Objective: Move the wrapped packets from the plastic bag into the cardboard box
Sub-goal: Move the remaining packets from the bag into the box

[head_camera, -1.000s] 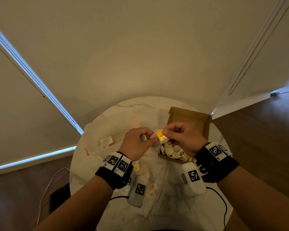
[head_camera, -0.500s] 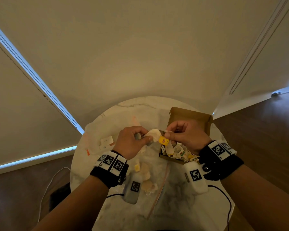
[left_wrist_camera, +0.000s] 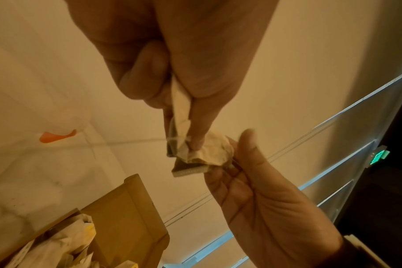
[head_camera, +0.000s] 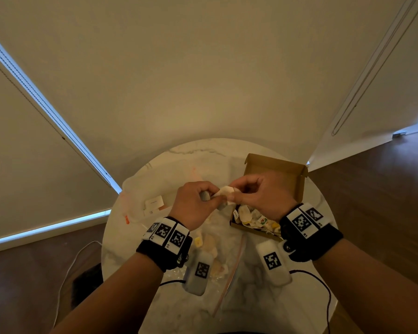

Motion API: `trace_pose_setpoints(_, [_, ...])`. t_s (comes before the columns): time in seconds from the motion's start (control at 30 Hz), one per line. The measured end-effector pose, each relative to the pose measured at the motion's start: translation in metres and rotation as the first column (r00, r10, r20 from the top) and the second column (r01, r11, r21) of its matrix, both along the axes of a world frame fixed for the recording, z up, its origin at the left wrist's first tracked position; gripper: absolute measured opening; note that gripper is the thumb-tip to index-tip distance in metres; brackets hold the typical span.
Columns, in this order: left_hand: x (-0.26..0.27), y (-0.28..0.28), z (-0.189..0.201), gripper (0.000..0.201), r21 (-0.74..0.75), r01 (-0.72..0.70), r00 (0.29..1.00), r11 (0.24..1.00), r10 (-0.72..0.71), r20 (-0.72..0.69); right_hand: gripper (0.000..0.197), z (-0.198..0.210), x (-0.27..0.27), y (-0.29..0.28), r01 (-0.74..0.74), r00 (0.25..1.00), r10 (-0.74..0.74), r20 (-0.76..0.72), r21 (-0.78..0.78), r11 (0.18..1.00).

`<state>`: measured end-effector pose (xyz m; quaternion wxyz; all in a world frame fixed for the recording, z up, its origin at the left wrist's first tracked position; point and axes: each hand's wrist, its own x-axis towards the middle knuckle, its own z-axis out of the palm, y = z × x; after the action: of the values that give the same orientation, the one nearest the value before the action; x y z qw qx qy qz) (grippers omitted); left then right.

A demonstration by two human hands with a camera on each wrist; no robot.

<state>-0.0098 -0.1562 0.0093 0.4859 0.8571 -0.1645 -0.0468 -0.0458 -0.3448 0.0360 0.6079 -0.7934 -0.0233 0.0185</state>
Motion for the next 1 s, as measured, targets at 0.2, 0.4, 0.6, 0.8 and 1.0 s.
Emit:
trace_pose_setpoints(0.2, [-0.001,0.002,-0.005,0.014,0.115,-0.080,0.995,0.990,0.086,-0.047,0.011,-0.029,0.023,-0.031,0.042,0.999,-0.049,-0.007,-0.380,0.924])
trace_pose_setpoints(0.4, [-0.002,0.005,-0.019,0.037,0.188,-0.081,0.951,0.979,0.132,-0.278,0.008,-0.085,0.044,-0.087,-0.088,0.962,-0.107,-0.252,-0.656,0.750])
trace_pose_setpoints(0.6, [-0.009,0.001,-0.017,0.031,-0.146,-0.360,0.601,0.922,0.109,-0.792,0.015,-0.120,0.051,-0.090,-0.284,0.927,-0.010,-0.375,-0.720,0.634])
trace_pose_setpoints(0.8, [-0.016,0.003,-0.010,0.030,-0.314,-0.387,0.680,0.867,0.039,-0.732,0.018,-0.133,0.058,-0.079,-0.117,0.955,-0.114,-0.274,-0.702,0.703])
trace_pose_setpoints(1.0, [-0.013,0.001,-0.013,0.028,-0.359,-0.392,0.764,0.847,0.083,-0.639,0.014,-0.075,0.022,0.000,-0.062,0.994,0.042,-0.105,-0.200,0.978])
